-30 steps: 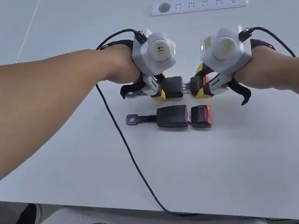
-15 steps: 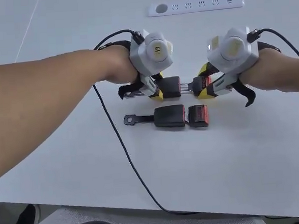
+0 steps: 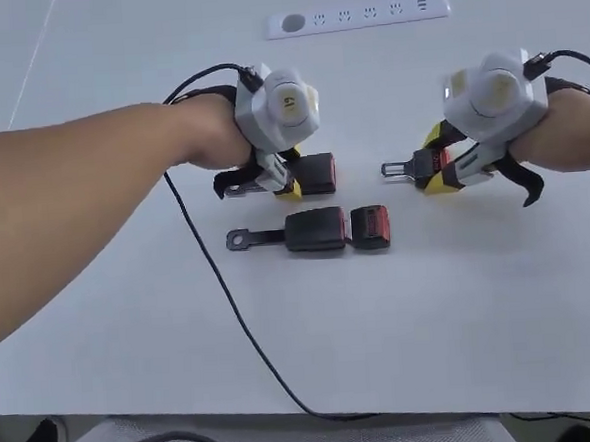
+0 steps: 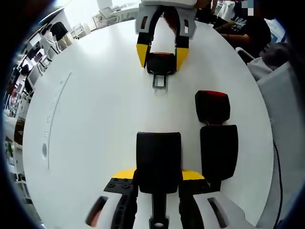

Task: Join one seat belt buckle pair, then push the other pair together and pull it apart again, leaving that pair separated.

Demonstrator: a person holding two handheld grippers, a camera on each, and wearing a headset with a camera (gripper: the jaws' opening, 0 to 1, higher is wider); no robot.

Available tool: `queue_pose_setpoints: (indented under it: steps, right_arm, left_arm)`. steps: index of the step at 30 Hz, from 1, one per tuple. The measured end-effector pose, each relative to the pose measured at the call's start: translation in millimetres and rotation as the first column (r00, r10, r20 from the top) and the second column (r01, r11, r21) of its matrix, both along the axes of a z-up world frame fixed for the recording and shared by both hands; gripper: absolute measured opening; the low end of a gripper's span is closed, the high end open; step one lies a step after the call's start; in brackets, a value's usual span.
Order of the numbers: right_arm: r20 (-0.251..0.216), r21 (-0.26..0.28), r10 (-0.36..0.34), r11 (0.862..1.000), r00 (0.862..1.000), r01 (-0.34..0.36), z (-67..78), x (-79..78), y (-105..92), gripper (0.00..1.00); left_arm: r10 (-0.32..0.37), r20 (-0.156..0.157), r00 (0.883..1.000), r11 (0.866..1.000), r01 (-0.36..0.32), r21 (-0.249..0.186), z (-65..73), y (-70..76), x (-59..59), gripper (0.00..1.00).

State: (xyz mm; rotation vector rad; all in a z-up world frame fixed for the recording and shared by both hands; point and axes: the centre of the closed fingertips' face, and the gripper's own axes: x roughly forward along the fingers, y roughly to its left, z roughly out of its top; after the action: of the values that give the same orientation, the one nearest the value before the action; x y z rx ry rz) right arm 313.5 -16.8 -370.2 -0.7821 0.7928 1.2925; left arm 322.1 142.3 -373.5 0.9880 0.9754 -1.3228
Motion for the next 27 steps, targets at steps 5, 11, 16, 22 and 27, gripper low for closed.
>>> queue_pose_setpoints:
  steps: [5,11,16,22,27]
  right_arm:
    - [-0.008,-0.026,-0.011,1.0,1.0,0.011,-0.9,-2.9,-21.8,0.36]
    - [-0.01,-0.047,-0.03,0.998,1.0,0.029,-0.6,-8.2,-43.3,0.37]
    - [-0.02,-0.081,-0.035,0.996,0.999,0.033,-0.4,-14.0,-59.2,0.37]
    - [-0.025,-0.094,-0.035,0.995,0.999,0.033,0.2,-16.0,-60.7,0.38]
    - [-0.002,-0.111,-0.077,0.991,0.997,0.076,1.5,-10.5,-61.7,0.44]
  left_arm:
    - [0.009,0.001,1.0,1.0,-0.009,0.011,-0.1,-1.1,-0.2,0.33]
    - [0.011,0.005,1.0,1.0,-0.011,0.014,0.0,-1.7,-0.7,0.33]
    - [0.026,0.009,1.0,1.0,-0.026,0.002,-0.2,-1.3,-0.6,0.33]
    - [0.039,0.018,0.999,0.999,-0.039,-0.004,-0.6,-0.4,-0.3,0.33]
    - [0.04,0.03,0.999,0.999,-0.039,-0.017,0.0,0.1,0.2,0.33]
